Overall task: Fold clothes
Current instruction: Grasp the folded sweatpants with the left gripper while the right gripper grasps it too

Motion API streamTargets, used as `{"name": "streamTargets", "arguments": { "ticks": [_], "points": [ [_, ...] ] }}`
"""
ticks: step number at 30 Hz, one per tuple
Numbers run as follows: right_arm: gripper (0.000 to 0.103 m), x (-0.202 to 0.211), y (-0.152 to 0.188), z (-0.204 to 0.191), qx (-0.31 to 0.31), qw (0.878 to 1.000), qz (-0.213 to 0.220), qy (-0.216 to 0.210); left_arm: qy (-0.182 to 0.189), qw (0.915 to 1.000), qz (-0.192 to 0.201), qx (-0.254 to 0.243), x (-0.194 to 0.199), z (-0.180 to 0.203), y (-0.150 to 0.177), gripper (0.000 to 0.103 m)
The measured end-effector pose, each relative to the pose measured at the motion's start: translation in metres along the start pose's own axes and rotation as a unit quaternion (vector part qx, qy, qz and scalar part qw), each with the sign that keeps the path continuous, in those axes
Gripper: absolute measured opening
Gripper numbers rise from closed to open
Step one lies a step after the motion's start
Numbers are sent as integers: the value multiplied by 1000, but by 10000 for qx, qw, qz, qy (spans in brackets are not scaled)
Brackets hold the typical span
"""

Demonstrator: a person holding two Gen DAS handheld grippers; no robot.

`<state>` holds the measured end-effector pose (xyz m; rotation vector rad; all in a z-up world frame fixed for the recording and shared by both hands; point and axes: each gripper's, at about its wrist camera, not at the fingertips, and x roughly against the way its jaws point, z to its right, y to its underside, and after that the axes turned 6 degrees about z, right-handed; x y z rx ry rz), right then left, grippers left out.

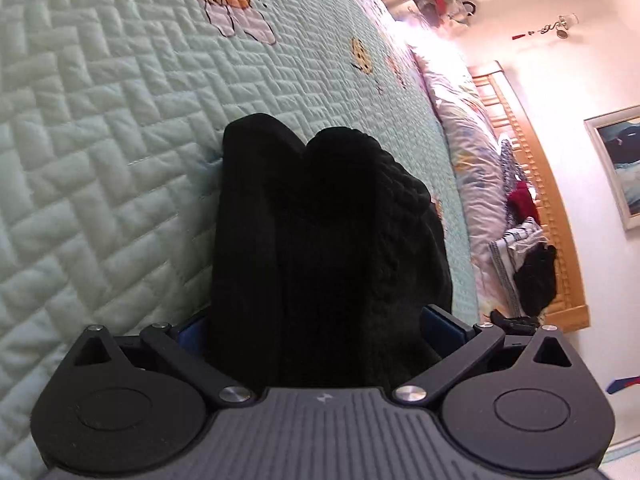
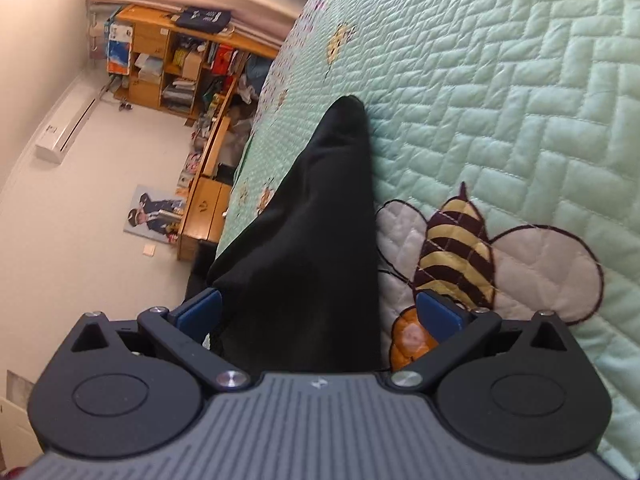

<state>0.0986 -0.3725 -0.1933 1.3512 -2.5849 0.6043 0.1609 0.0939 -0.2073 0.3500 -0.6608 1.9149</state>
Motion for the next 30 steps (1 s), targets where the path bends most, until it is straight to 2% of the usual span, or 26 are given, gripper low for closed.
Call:
{"name": "streamTargets", "arguments": {
  "ticks": [5, 10, 15, 18, 22, 25, 27, 29, 30],
  "points": [
    [103, -25, -4, -10, 209, 9987, -433, -188, 86, 9990, -411, -151, -25, 0, -13, 103],
    [103, -56, -8, -24, 480, 9958, -767, -133, 161, 9970, -718, -246, -44, 3, -18, 102],
    [103, -72, -11, -31, 688, 9921, -1050, -70, 59, 9957, -799, -463, -53, 17, -9, 102],
    [103, -68, -12, -30, 585, 9925, -1073, -95, -7, 9931, -888, -768, -56, 29, -4, 102],
    [103, -67, -8, -35, 715, 9919, -1052, 58, 37, 9944, -870, -606, -60, 27, -5, 102],
    [103, -67, 0, -38, 958, 9921, -807, 118, -58, 9964, -768, -361, -61, 23, -5, 102],
    [103, -65, 7, -39, 1081, 9920, -643, 128, -192, 9959, -793, -381, -63, 28, -7, 102],
    [97, -61, 8, -40, 1063, 9919, -573, 383, -379, 9948, -756, -567, -65, 37, -5, 102],
    [87, -60, 8, -41, 1046, 9917, -537, 523, -484, 9939, -705, -692, -66, 43, -3, 101]
  ]
}}
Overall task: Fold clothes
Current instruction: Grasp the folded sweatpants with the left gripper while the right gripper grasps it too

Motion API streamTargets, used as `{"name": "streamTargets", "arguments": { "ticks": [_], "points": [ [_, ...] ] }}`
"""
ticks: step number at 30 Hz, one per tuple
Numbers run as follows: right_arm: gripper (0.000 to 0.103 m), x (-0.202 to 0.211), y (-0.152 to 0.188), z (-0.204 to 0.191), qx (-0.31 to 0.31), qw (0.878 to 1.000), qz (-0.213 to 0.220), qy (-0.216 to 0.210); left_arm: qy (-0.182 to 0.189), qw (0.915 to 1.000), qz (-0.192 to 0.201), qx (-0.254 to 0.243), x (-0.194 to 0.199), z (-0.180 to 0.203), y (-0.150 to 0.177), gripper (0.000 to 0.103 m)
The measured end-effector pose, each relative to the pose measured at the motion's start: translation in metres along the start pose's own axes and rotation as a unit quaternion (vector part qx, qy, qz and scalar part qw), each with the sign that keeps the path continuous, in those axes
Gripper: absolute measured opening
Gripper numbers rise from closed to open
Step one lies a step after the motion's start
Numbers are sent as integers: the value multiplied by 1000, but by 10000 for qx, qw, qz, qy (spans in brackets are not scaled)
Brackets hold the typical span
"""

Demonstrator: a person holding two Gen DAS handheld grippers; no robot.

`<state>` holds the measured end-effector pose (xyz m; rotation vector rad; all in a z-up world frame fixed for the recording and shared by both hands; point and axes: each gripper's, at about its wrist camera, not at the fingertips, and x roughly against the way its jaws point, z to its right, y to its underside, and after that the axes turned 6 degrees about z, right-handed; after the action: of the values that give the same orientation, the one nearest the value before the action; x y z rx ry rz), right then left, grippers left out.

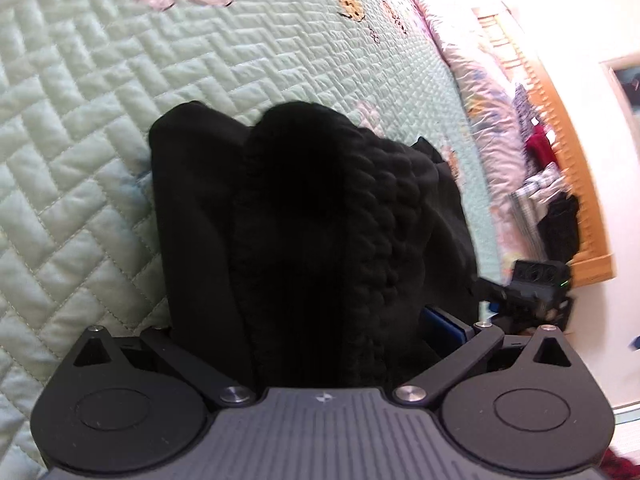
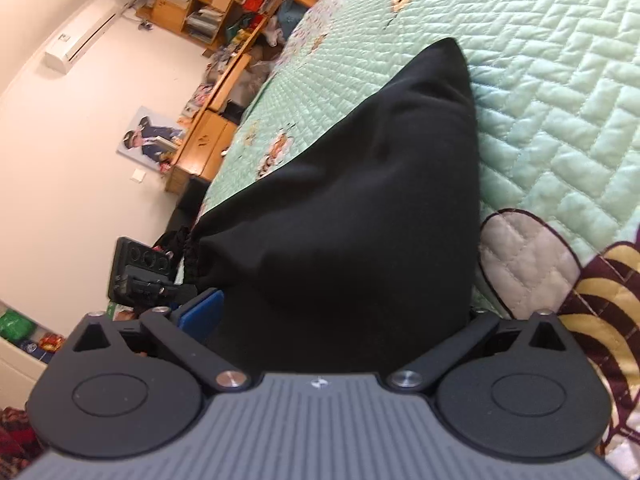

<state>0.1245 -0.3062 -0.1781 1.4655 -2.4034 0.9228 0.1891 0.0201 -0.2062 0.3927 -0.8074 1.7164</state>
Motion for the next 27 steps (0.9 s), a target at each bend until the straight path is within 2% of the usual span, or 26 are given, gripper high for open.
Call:
{"name": "streamTargets", "arguments": {
  "ticks": [1, 3, 8, 10, 16, 23, 27],
  "points": [
    [70, 2, 0, 0, -27, 9999, 20, 142, -94, 9998, 106, -111, 0, 5, 3, 100],
    [52, 5, 2, -1, -103, 9993, 72, 350, -127, 9992, 366, -141, 4, 7, 9, 96],
    [39, 15, 10, -11, -280, 9972, 351, 594, 208, 9946, 918, 445, 20, -18, 21, 73],
    [31, 20, 19, -18, -433, 9962, 548, 523, 328, 9926, 1031, 558, 24, -21, 27, 67],
    [28, 43, 43, -39, -721, 9929, 938, 109, 693, 9881, 1237, 591, 43, -18, 38, 54],
    [28, 72, 66, -71, -864, 9867, 1355, -227, 1001, 9859, 1297, 333, 69, 3, 52, 53],
    [28, 87, 71, -87, -786, 9858, 1440, -366, 1111, 9837, 1387, 277, 87, 12, 58, 53]
  ]
}}
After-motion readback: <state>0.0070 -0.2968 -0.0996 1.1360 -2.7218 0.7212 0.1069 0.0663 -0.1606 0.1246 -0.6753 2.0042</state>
